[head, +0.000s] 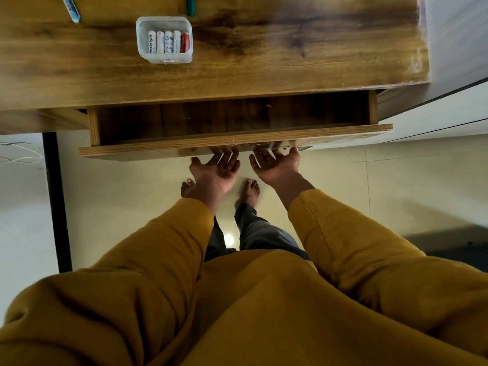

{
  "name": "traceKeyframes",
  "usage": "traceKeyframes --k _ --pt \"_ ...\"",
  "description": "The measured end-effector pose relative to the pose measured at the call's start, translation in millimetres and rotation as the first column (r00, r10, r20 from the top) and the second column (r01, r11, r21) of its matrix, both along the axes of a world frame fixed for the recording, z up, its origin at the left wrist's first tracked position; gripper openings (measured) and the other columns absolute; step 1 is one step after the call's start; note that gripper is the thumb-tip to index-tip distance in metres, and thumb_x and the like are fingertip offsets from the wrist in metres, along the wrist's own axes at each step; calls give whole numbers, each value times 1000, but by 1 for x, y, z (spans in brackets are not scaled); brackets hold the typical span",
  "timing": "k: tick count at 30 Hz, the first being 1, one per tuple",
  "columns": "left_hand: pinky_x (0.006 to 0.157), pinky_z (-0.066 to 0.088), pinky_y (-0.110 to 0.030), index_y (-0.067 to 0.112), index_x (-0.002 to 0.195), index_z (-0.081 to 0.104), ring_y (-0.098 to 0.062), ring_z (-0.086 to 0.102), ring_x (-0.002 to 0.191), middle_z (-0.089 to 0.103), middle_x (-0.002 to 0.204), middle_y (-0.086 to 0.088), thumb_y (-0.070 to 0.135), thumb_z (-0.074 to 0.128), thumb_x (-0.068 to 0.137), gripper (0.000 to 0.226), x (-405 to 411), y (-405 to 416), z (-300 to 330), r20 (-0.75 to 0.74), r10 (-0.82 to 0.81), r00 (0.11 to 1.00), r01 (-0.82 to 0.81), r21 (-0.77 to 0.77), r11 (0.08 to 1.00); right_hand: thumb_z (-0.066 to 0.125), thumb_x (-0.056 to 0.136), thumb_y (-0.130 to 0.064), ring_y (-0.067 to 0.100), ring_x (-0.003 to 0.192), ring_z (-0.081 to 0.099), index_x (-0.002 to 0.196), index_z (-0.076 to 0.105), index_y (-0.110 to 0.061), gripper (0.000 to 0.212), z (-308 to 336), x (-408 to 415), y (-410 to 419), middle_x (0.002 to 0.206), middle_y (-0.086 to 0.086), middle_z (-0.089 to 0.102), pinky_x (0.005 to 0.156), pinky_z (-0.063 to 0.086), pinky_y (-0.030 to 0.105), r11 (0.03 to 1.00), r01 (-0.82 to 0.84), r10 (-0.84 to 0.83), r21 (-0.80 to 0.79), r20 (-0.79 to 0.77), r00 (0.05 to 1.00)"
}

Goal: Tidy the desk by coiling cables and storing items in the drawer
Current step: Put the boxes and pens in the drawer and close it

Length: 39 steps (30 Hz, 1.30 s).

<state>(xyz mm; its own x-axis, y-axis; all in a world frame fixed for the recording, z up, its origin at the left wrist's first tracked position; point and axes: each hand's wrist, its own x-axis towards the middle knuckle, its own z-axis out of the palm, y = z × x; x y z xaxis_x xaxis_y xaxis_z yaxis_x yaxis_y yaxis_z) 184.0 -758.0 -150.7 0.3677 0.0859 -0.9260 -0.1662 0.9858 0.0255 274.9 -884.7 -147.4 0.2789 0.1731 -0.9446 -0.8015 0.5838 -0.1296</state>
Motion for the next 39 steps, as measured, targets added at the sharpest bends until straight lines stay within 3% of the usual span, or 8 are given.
traceKeyframes --k 11,18,21,25,29,33,36,39 --pt "124 31 -50 0 129 61 -39 63 126 67 133 -24 64 28 105 76 -23 -12 -1 -36 -64 997 65 20 998 34 101 -66 35 117 66 116 63 -14 62 1 -23 -15 129 19 68 93 49 49 1000 -7 6 -18 -14 1000" --pt "126 29 -46 6 145 54 -34 51 140 58 149 -19 58 30 108 68 -28 -8 3 -103 -258 961 264 51 963 36 104 -62 39 116 67 121 62 -12 59 8 -28 -24 125 22 70 100 48 51 996 -59 58 -65 -25 998" --pt "113 39 -38 3 127 57 -29 56 130 52 154 -20 40 31 112 48 -29 -4 7 -172 -597 783 614 66 786 31 107 -58 42 119 64 131 58 -7 62 7 -31 -29 127 25 68 107 48 53 975 -192 190 -110 -27 981" --pt "111 37 -40 2 135 58 -35 49 141 60 144 -18 24 46 109 36 -36 0 11 -254 -927 277 953 192 233 28 110 -46 41 123 61 135 59 -5 57 12 -32 -34 135 25 64 106 48 51 877 -460 462 -137 -18 887" --pt "102 46 -33 9 134 62 -25 59 127 66 136 -12 28 51 108 34 -30 2 39 -315 -947 -61 911 370 -182 44 107 -30 37 112 65 129 63 -4 39 30 -28 -37 127 24 69 100 52 45 428 -843 897 -325 35 441" --pt "105 51 -39 22 106 75 -20 67 114 74 115 0 24 57 104 18 -21 9 79 -515 -834 -198 681 540 -495 58 95 -18 35 88 67 114 67 7 33 62 -21 -25 113 29 69 73 45 35 -47 -788 996 -613 32 -84" --pt "76 55 -33 22 102 76 -12 70 84 75 93 5 31 51 105 26 -18 19 125 -765 -644 -2 395 591 -703 53 103 -25 30 97 73 103 74 -3 31 106 -12 -19 101 16 76 79 52 34 -152 -700 937 -698 123 -327" --pt "65 51 -30 20 100 72 -8 64 75 66 84 10 29 57 104 18 -17 32 152 -816 -526 241 297 578 -760 49 108 -30 13 87 74 100 76 -15 32 150 -1 -14 93 -3 78 84 60 38 -172 -586 853 -792 178 -491"
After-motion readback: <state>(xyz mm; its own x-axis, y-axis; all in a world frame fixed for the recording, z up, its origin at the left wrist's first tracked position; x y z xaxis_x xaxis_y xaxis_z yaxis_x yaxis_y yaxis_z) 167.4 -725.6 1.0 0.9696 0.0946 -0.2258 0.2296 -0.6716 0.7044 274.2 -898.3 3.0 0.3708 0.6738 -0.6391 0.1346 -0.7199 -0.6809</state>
